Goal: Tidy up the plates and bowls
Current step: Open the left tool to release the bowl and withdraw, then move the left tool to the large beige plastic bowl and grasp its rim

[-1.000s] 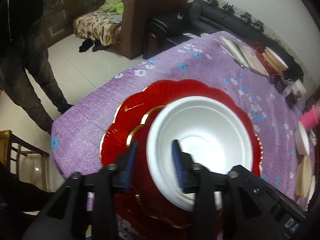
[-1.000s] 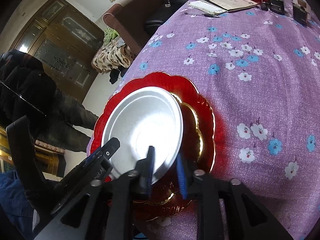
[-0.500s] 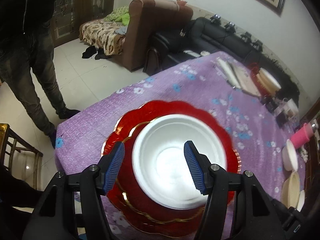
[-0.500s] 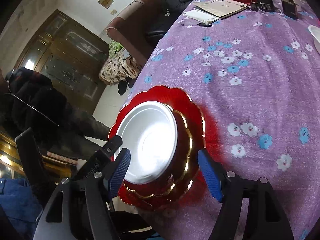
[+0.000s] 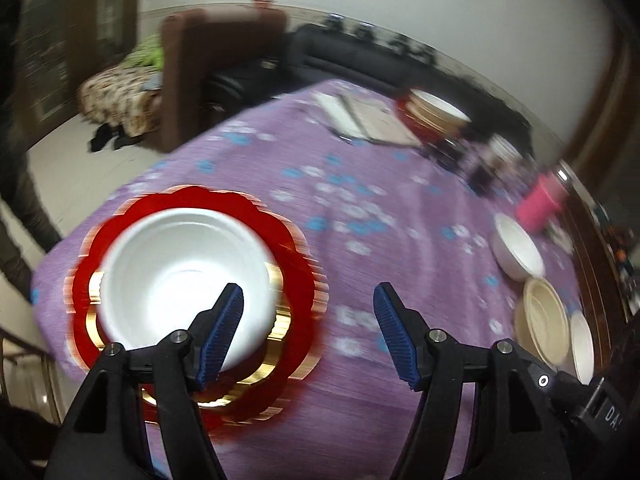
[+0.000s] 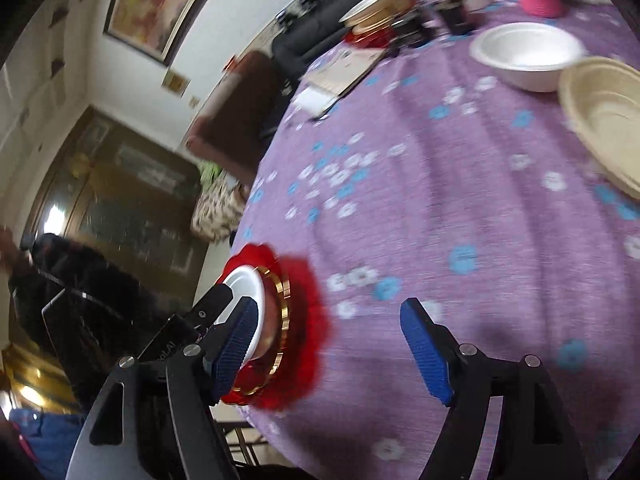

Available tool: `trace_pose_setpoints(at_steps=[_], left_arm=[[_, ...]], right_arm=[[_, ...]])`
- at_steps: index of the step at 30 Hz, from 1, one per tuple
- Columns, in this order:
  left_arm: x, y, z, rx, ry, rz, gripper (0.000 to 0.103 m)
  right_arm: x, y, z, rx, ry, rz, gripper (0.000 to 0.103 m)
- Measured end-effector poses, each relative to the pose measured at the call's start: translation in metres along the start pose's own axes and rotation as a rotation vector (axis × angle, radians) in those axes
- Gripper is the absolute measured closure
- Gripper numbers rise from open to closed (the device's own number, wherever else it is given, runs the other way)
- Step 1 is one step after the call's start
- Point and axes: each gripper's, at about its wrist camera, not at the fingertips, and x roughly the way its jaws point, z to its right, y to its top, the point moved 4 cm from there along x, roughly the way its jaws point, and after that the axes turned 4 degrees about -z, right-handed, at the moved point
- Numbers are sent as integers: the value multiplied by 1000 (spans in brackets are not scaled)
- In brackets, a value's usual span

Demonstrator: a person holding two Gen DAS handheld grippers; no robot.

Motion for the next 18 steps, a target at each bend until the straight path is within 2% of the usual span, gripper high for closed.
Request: trace_pose_setpoints(at_steps=[8,14,18], left_arm=[[16,-18,81,206,-76,-51,36],[23,-32,126,306,-93,-69,36],[27,-38,151,372,-113,-70,36]], right_arm=[[-54,-4,54,84,-72,113,27],[-92,-2,88,123,-155,204,27],[-114,3,118,186,-180,263,27]])
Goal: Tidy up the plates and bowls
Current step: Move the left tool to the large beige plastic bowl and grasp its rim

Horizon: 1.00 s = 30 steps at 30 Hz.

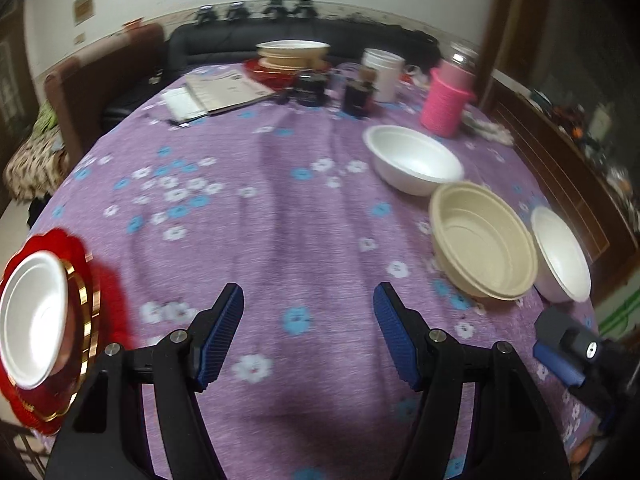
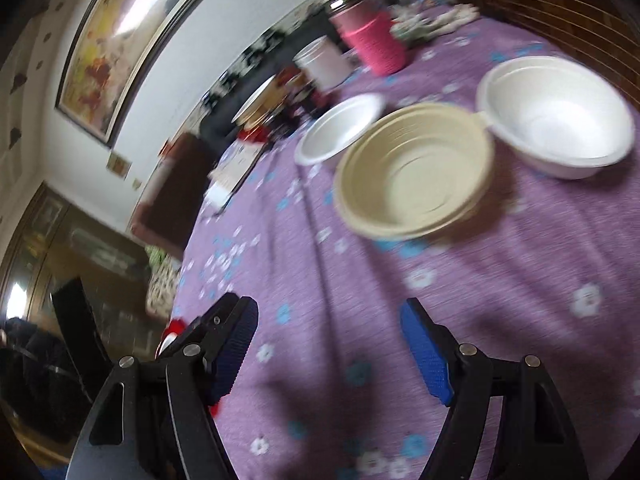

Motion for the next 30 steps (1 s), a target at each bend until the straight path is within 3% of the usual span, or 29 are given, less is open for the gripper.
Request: trace_pose_setpoints(at_steps=[9,14,21,30], left_arm=[[26,22,45,36,-67,-30,36],[43,37,60,2,-95,-42,37],[71,41,75,14,-73,-75,37],[88,41,79,21,-50,-88,37]], right_arm=[[-14,37,61,196,14,69,26],[0,59,64,215,36,67,27],[20,77,73,232,8,57,29],[39,82,85,249,-56,25,53]])
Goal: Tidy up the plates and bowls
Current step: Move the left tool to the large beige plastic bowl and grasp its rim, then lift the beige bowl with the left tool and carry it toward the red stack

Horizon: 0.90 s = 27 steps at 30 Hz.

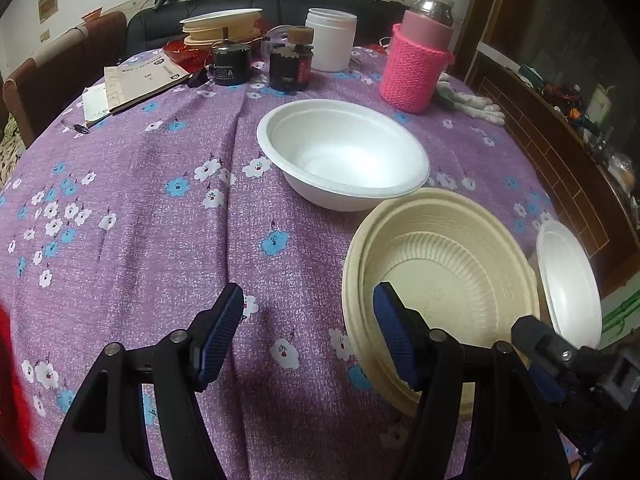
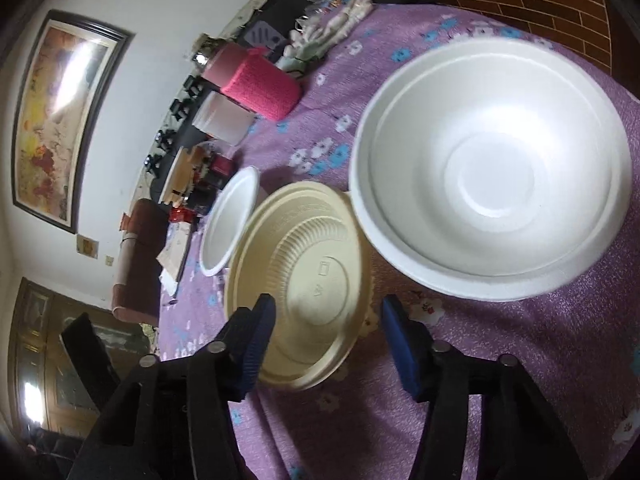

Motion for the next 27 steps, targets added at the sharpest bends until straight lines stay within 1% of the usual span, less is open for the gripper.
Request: trace_pose_setpoints(at_steps=[4,6,7,9,10,12,13,14,19,21,27], left_arm=[[5,-2,2,5,12,-9,38],[8,-3,3,13,19,-16,47],[9,-3,4,20,20,-23,48],[9,-4,5,30,19,-22,55],[9,-5,7,37,18,-19,57],[8,-6,11,56,18,-16,67],[7,-6,13,65,16,-16,70],[6,-7,15,75,18,-16,75],[4,-9,18,104,25,-15,89],[2,-10,19,109,31,-11,89],[-5,-9,16,103,13,-4,91]], right_arm=[[6,-1,3,-13,-40,-16,70],[9,-1,4,-19,-53,-21,74],[9,-2,5,-22,-61,-24,77],[9,-3,6,-27,-64,-27,81],[9,-4,5,-34,-66,-26,81],[9,-4,3,-47,-66,-26,85],[9,-5,2,-54,-66,-26,87],[9,-5,1,-60,-66,-26,88],[8,-8,-2,-73,-61,-31,89],[7,-10,-3,-79,-60,-31,89],[5,-13,-3,-87,-56,-32,89]])
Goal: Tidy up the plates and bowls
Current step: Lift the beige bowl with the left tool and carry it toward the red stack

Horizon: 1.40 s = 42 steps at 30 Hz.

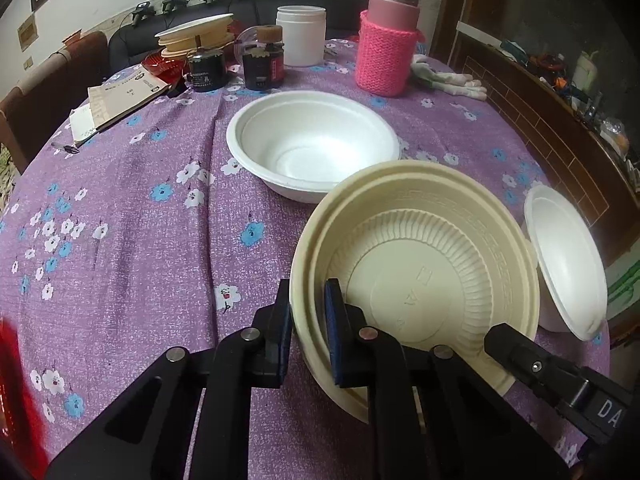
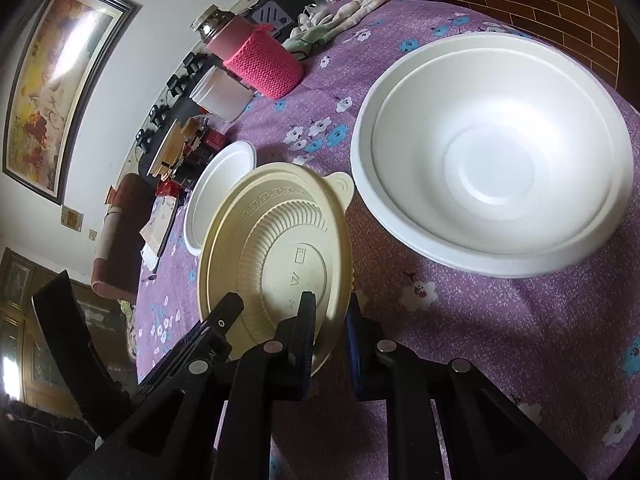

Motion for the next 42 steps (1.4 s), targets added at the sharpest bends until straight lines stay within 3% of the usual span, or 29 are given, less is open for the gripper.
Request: trace_pose_setpoints(at_steps=[17,42], left_arm=[[-25,-19,-15,-10,28,20,91],[-66,-57,-77,-115,80,49,90]], right_arm=[[-14,-24,-13,-51,23,-7,89],[-19,-78,-60,-189,81,-51,89]])
